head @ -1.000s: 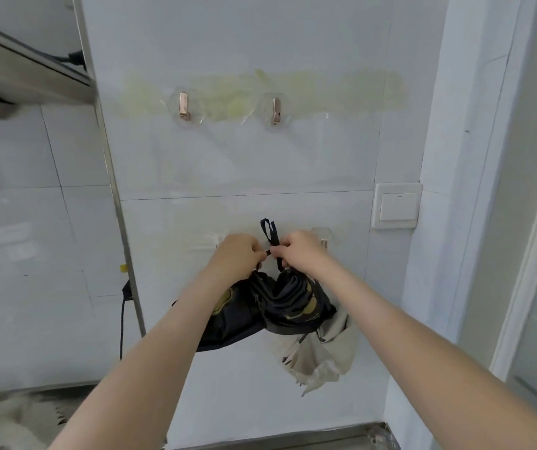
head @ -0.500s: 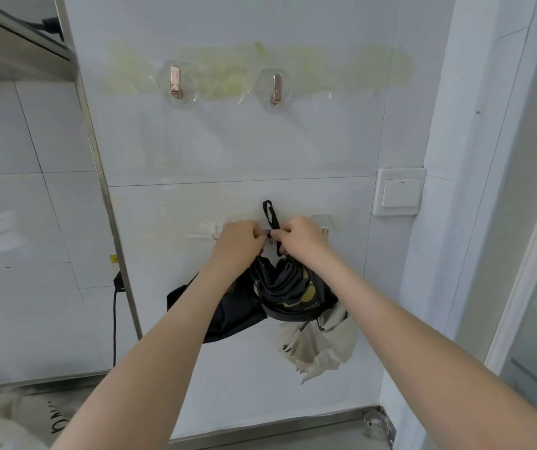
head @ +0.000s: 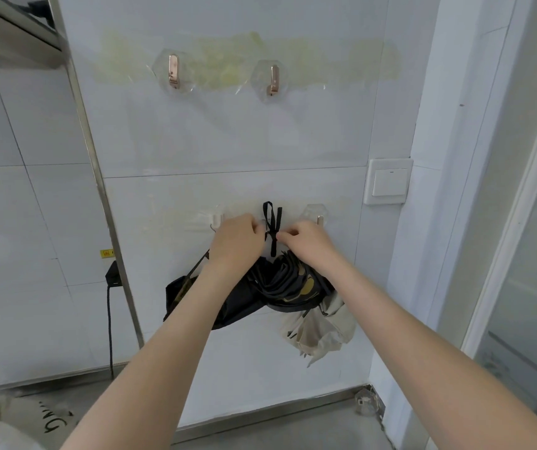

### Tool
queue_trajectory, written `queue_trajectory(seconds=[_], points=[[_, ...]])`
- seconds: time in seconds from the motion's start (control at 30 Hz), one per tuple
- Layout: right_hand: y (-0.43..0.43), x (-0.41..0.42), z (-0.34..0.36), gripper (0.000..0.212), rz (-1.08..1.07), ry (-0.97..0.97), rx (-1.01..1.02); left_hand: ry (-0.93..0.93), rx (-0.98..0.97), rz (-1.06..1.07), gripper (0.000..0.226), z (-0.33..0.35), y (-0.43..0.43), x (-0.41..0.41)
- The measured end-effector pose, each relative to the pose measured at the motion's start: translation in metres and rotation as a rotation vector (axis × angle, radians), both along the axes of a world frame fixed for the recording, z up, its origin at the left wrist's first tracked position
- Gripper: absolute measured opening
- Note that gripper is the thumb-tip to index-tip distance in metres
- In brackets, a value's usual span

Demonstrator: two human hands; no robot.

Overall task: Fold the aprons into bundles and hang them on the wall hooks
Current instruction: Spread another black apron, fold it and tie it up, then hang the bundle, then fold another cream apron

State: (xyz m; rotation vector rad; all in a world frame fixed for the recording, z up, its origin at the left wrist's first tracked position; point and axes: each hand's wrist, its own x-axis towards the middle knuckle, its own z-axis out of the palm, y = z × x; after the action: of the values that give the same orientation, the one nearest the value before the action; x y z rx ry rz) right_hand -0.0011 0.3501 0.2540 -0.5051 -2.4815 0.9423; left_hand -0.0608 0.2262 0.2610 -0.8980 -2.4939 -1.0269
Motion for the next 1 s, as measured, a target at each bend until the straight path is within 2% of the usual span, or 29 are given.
queue_trajectory(seconds=[0.13, 0.3, 0.37, 0.47, 0.57, 0.7, 0.87, 1.0], points=[[-0.016, 0.012, -0.008, 0.026, -0.056, 0.149, 0.128, 0.099, 0.086, 0.027, 0.022, -0.014, -0.011, 0.023], [-0.057, 0.039, -0.027, 0.023, -0.055, 0.420, 0.489, 0.207, 0.196, 0.025, 0.019, -0.037, -0.032, 0.051], [-0.078, 0.054, -0.037, 0.029, -0.013, 0.536, 0.531, 0.187, 0.203, 0.049, 0.016, -0.046, -0.043, 0.067], [-0.098, 0.066, -0.055, 0.025, 0.008, 0.606, 0.543, 0.134, 0.198, 0.025, 0.015, -0.062, -0.064, 0.083], [-0.126, 0.074, -0.080, 0.022, 0.117, 0.523, 0.493, 0.061, 0.127, 0.047, 0.016, -0.087, -0.101, 0.097], [-0.168, 0.074, -0.107, 0.022, 0.312, 0.265, 0.392, -0.026, 0.027, 0.116, 0.018, -0.120, -0.154, 0.099], [-0.224, 0.052, -0.150, 0.025, 0.468, -0.017, 0.314, -0.265, -0.102, 0.196, 0.021, -0.175, -0.228, 0.088], [-0.279, 0.023, -0.198, 0.028, 0.526, -0.241, 0.146, -0.500, -0.277, 0.322, 0.028, -0.233, -0.302, 0.064]])
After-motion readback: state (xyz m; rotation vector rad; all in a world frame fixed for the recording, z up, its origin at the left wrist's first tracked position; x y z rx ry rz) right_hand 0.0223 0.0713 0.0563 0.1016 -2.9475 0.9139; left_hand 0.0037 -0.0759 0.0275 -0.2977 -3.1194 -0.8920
